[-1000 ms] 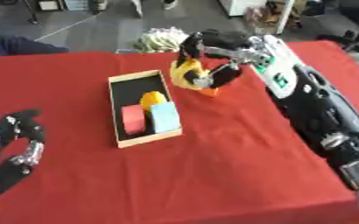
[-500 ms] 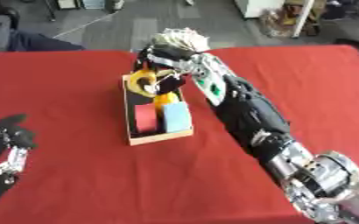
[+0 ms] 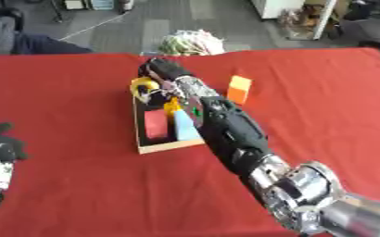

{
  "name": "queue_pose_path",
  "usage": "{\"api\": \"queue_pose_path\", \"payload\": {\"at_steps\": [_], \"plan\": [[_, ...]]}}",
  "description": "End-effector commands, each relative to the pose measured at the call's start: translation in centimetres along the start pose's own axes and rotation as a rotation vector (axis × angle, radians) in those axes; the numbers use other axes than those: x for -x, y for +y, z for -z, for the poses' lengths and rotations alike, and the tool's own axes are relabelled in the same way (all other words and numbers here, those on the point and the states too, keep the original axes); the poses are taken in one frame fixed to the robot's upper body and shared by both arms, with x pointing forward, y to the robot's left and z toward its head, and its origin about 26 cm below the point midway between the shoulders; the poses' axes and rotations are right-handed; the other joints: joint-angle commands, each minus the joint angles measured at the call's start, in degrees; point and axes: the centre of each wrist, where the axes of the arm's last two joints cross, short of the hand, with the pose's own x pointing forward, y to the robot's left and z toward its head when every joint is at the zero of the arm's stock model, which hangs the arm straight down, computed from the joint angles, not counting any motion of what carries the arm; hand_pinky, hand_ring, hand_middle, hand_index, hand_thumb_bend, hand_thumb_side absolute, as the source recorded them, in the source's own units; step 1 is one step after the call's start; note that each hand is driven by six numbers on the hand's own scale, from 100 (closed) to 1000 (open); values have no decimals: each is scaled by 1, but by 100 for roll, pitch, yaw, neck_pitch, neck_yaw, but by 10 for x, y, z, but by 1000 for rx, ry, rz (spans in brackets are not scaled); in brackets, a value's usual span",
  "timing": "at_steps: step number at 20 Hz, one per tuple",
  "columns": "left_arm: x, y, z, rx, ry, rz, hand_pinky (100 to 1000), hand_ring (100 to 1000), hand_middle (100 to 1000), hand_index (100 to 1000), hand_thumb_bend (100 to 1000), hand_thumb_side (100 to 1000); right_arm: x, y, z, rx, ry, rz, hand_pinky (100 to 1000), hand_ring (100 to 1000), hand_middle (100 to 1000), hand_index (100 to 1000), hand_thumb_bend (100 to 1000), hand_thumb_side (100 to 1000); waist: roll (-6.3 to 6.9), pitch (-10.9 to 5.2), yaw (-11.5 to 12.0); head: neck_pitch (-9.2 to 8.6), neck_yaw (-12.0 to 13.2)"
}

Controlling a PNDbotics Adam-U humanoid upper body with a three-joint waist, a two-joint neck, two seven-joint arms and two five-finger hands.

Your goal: Pick up objects on the table and place them in the box.

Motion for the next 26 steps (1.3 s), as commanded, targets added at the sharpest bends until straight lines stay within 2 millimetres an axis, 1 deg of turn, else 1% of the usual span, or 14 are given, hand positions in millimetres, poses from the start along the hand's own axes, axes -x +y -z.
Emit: {"api": "queue_pose_path", "payload": {"at_steps": [1,3,5,7,8,9,11,13,15,19,22,24,25,26], "plan": [[-5,2,3,5,-21,12,755,559,567,839,100,573,6,-12,4,44,64,-45,608,581,511,626,100,205,70,-17,8,-58,-29],[-5,2,3,6,-19,12,755,559,567,839,100,573,8,-10,4,23,70,-45,617,597,552,689,100,194,66,-19,1,-54,-30],[-5,2,3,6,-20,12,755,559,567,839,100,573,8,-8,3,9,66,-44,635,639,623,764,100,203,68,-19,-8,-56,-16],[-5,2,3,5,-20,12,755,559,566,840,100,575,8,-9,3,8,62,-50,673,727,761,885,100,193,70,-19,-19,-62,-4],[-5,2,3,5,-18,11,756,559,566,840,100,577,8,-10,3,12,62,-54,693,761,811,925,100,184,71,-20,-26,-62,2],[-5,2,3,5,-16,10,756,559,566,840,100,578,8,-11,4,21,63,-58,711,787,850,946,100,177,69,-21,-34,-61,6],[-4,2,3,6,-13,9,756,559,567,841,100,580,8,-17,5,48,60,-65,742,827,900,966,100,230,61,-23,-55,-55,24],[-4,1,3,7,-13,9,756,559,567,842,100,581,7,-23,6,77,55,-67,757,849,924,974,100,261,51,-25,-72,-54,34],[-4,2,3,8,-13,9,757,559,567,842,100,581,7,-30,7,100,45,-62,768,864,941,981,100,262,43,-27,-84,-54,37],[-3,2,2,5,-9,11,757,559,566,842,100,584,10,-48,9,135,21,-31,764,862,942,981,100,177,29,-24,-119,-65,20],[-3,3,2,3,-7,13,756,559,566,841,100,586,24,-67,9,185,60,20,748,848,924,977,100,100,7,-27,-158,-71,10],[-2,4,2,3,-6,17,757,559,566,842,100,587,38,-76,8,213,121,57,752,854,921,977,100,100,-16,-31,-193,-81,8],[-2,4,1,4,-5,19,757,559,566,842,100,587,48,-79,6,220,159,75,762,868,927,978,100,100,-29,-33,-211,-87,7],[-2,5,1,5,-4,22,757,559,566,841,100,589,58,-79,4,214,195,95,788,900,943,984,100,125,-43,-35,-233,-92,4]]}}
